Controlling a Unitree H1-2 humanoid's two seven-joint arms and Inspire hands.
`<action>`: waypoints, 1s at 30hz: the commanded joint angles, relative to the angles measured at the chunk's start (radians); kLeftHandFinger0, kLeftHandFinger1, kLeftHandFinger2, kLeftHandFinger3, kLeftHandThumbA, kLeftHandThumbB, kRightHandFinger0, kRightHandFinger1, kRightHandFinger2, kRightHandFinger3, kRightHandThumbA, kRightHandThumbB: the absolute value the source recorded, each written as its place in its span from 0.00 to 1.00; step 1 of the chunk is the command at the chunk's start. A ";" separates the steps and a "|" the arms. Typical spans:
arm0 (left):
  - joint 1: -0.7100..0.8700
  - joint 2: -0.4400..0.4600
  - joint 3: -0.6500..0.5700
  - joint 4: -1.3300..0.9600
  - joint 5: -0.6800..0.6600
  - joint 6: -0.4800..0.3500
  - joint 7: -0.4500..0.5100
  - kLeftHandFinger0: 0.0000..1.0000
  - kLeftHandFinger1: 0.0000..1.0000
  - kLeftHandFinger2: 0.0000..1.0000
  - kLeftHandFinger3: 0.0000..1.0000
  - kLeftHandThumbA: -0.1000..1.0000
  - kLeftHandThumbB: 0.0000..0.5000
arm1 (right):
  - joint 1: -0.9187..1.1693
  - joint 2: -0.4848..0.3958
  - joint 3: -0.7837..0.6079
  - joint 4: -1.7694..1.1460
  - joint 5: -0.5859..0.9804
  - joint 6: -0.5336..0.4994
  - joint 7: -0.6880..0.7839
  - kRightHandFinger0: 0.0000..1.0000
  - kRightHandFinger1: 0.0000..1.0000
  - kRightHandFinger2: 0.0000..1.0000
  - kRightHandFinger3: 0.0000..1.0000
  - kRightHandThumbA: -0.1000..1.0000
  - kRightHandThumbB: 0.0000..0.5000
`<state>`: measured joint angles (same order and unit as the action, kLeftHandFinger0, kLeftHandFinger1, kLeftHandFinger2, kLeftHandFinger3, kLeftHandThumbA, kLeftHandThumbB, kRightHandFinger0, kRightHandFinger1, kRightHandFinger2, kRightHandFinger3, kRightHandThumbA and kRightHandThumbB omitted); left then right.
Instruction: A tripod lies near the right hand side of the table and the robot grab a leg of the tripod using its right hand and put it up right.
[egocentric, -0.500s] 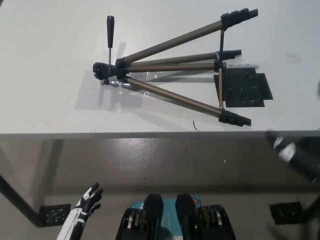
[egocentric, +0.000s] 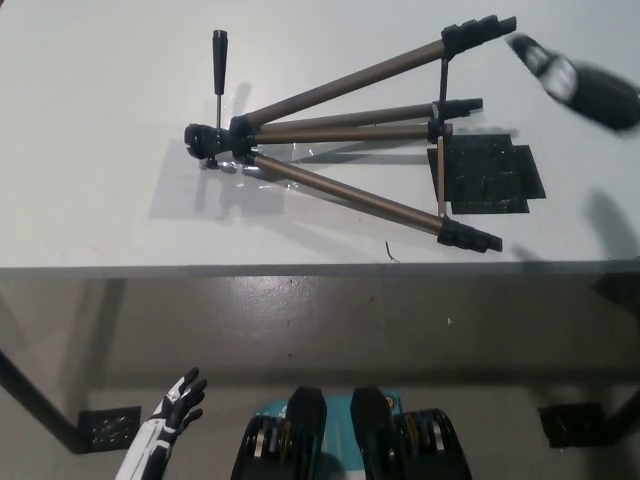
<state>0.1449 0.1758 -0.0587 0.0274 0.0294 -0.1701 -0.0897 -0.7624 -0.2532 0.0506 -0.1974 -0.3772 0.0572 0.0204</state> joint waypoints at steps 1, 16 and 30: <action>0.008 0.021 -0.012 -0.052 0.023 -0.062 -0.022 1.00 1.00 1.00 1.00 1.00 0.74 | -0.339 -0.068 0.173 0.280 -0.192 0.175 0.220 1.00 1.00 1.00 1.00 0.91 0.99; 0.004 0.029 -0.013 -0.066 0.036 -0.039 -0.025 1.00 1.00 1.00 1.00 1.00 0.83 | -0.747 0.048 0.513 0.998 -0.255 0.190 0.409 1.00 1.00 1.00 1.00 0.83 1.00; 0.000 0.036 -0.017 -0.071 0.053 -0.025 -0.025 1.00 1.00 1.00 1.00 1.00 0.91 | -0.873 0.138 0.656 1.329 -0.247 0.177 0.562 1.00 1.00 1.00 1.00 0.81 1.00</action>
<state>0.1457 0.1898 -0.0671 -0.0080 0.0681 -0.1693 -0.0910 -1.5348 -0.1213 0.7051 1.0891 -0.6046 0.2153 0.4947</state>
